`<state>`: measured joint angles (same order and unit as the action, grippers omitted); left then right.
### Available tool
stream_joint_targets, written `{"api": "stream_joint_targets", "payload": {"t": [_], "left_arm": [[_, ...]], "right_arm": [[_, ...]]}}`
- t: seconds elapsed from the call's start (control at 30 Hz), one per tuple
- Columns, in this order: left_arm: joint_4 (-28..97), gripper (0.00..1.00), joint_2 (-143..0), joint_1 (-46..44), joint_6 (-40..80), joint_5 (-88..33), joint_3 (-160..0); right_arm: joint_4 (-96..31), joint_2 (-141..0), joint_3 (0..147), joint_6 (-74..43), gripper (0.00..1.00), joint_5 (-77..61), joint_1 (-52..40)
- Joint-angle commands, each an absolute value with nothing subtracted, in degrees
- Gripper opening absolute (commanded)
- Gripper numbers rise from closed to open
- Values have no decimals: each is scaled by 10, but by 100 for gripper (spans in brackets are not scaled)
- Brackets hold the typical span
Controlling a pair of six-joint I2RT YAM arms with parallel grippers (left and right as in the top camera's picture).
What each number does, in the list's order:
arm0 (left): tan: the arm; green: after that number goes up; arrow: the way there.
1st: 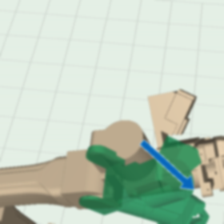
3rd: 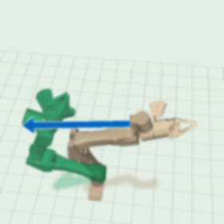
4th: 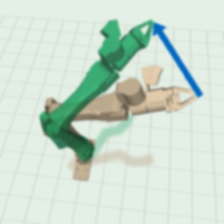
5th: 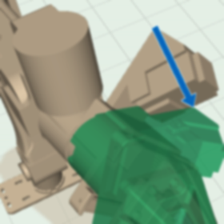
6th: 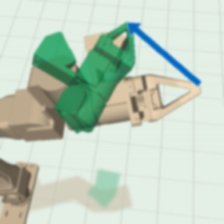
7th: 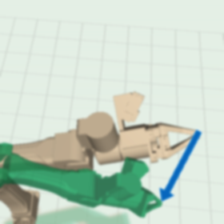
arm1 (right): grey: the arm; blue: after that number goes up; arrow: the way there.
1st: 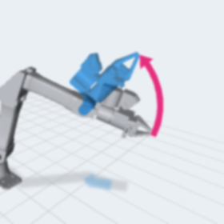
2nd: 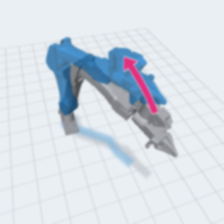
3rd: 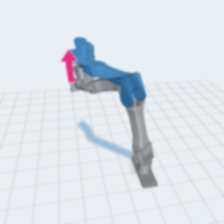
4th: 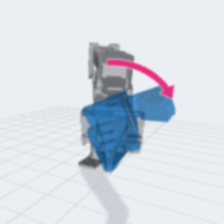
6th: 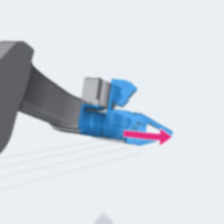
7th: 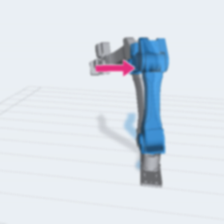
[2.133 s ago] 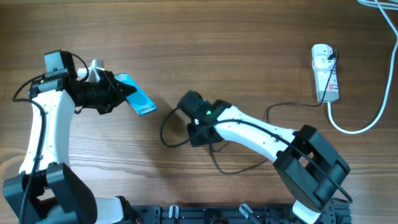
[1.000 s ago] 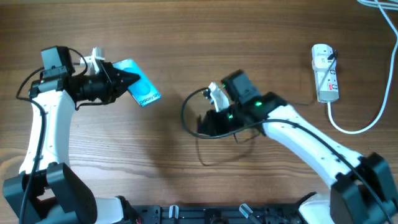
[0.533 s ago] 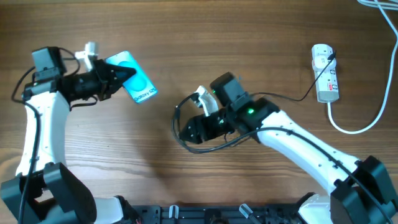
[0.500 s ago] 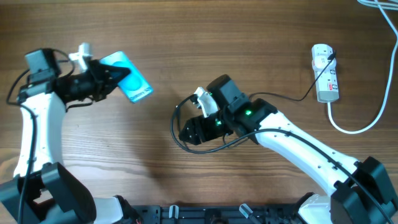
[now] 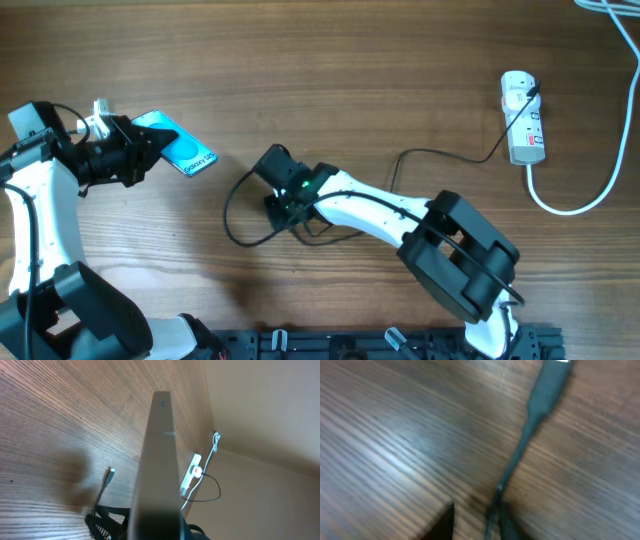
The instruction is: Plug charger to phone and switch on socket
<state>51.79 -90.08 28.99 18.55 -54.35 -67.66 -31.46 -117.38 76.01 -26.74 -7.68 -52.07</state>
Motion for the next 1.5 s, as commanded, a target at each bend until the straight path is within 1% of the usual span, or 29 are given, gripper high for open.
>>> {"api": "stream_joint_targets", "payload": {"t": [0.0,0.1,0.17,0.2,0.27,0.3,0.47,0.53,0.67,0.7,0.73,0.8,0.83,0.87,0.9,0.97,1.07,1.17,1.27,1.37,1.47], "left_arm": [[517,6,-889,290,184,-554,-681],[517,7,-889,290,184,-554,-681],[517,8,-889,290,184,-554,-681],[517,8,-889,290,184,-554,-681],[519,8,-889,290,184,-554,-681],[520,8,-889,290,184,-554,-681],[520,9,-889,290,184,-552,-681],[520,9,-889,290,184,-531,-681],[520,9,-889,290,184,-528,-681],[520,9,-889,290,184,-529,-681],[520,9,-889,290,184,-529,-681],[520,5,-889,290,184,-529,-681],[520,4,-889,290,184,-529,-681],[520,4,-889,290,184,-529,-681],[520,4,-889,290,184,-532,-681],[517,4,-889,290,166,-561,-681],[510,4,-889,290,121,-634,-681],[508,4,-889,290,122,-637,-681],[509,4,-889,290,122,-637,-681],[509,4,-889,290,122,-637,-681],[509,4,-889,290,122,-637,-681]], "right_arm": [[-430,-1216,737,-272,4,-56,-521],[-611,-1216,736,-240,5,-52,-521],[-667,-1216,734,-223,7,-46,-521],[-671,-1216,734,-222,15,-43,-521],[-634,-1216,734,-224,34,-43,-520],[-620,-1216,735,-225,38,-43,-517],[-567,-1202,737,-240,42,-56,-462],[-561,-1167,737,-240,46,-56,-447],[-560,-1002,736,-244,51,-35,-446],[-559,-951,736,-244,89,-32,-446],[-553,-926,736,-244,100,-32,-446],[-547,-912,735,-223,100,-60,-446],[-549,-915,732,-229,92,-60,-446],[-547,-917,723,-242,75,-60,-447],[-541,-921,711,-260,61,-60,-448],[-516,-933,678,-275,41,-60,-448],[-485,-943,635,-287,40,-61,-448],[-452,-943,604,-288,43,-92,-448],[-379,-943,543,-305,44,-97,-448],[-316,-943,500,-317,41,-93,-448],[-302,-955,494,-319,35,-69,-448]]}}
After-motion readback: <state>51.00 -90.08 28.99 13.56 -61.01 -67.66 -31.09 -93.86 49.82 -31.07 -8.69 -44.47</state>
